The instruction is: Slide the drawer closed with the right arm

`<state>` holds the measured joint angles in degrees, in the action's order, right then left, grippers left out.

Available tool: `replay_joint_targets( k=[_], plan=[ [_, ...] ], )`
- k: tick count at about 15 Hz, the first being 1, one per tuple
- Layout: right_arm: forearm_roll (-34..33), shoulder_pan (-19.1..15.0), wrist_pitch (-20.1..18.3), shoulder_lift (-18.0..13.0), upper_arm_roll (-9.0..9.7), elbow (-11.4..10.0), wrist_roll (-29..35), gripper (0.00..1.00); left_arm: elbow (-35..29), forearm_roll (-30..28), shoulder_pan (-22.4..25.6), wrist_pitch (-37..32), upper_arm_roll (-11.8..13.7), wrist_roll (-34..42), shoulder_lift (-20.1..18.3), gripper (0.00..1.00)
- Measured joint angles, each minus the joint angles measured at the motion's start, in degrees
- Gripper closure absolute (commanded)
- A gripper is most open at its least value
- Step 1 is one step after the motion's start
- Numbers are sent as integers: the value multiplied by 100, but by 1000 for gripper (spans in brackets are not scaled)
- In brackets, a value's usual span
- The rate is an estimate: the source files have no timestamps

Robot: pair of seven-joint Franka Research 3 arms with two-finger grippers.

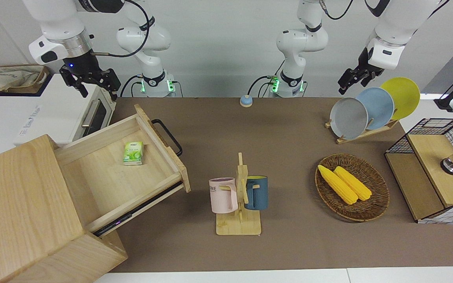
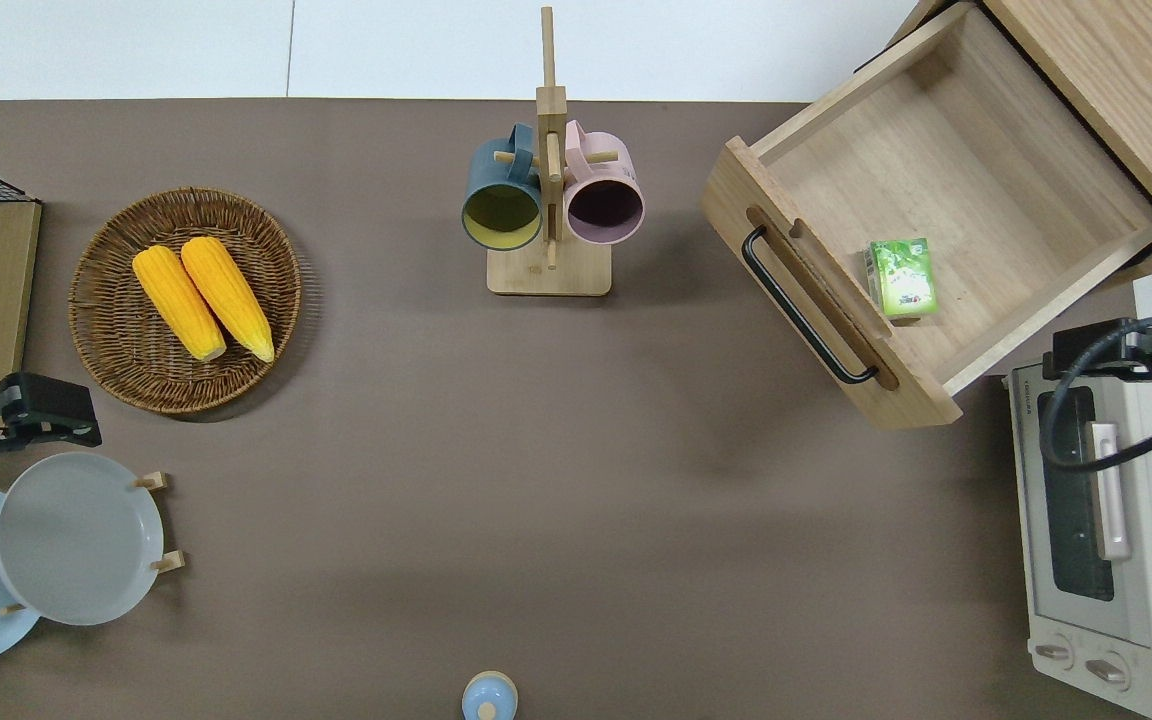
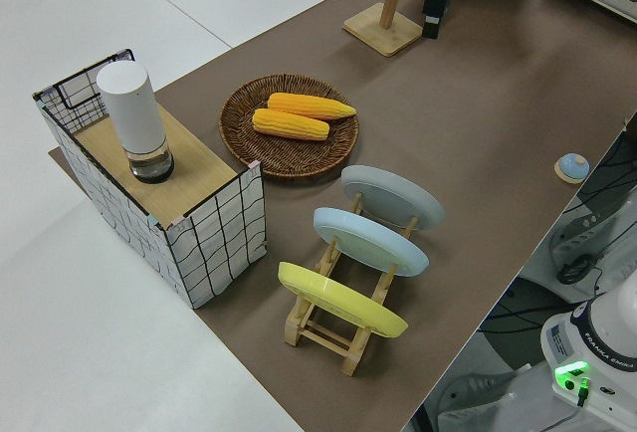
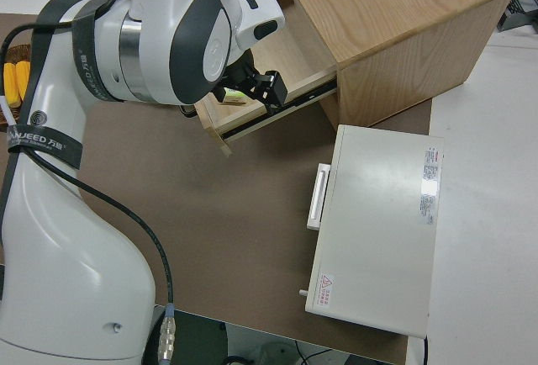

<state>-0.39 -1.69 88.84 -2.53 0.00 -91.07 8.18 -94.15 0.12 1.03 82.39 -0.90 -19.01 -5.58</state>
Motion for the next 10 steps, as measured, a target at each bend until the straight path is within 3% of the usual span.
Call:
replay_joint_targets(
  k=[6,7,10],
  plan=[
    [-2,0,6,1,40,19,-2,32,0,0,0,0,0,0,0,7],
    [-2,0,6,1,51,19,-2,90,0,0,0,0,0,0,0,7],
    [-28,0,6,2,65,24,-2,604,0,0,0,0,0,0,0,7]
  ],
)
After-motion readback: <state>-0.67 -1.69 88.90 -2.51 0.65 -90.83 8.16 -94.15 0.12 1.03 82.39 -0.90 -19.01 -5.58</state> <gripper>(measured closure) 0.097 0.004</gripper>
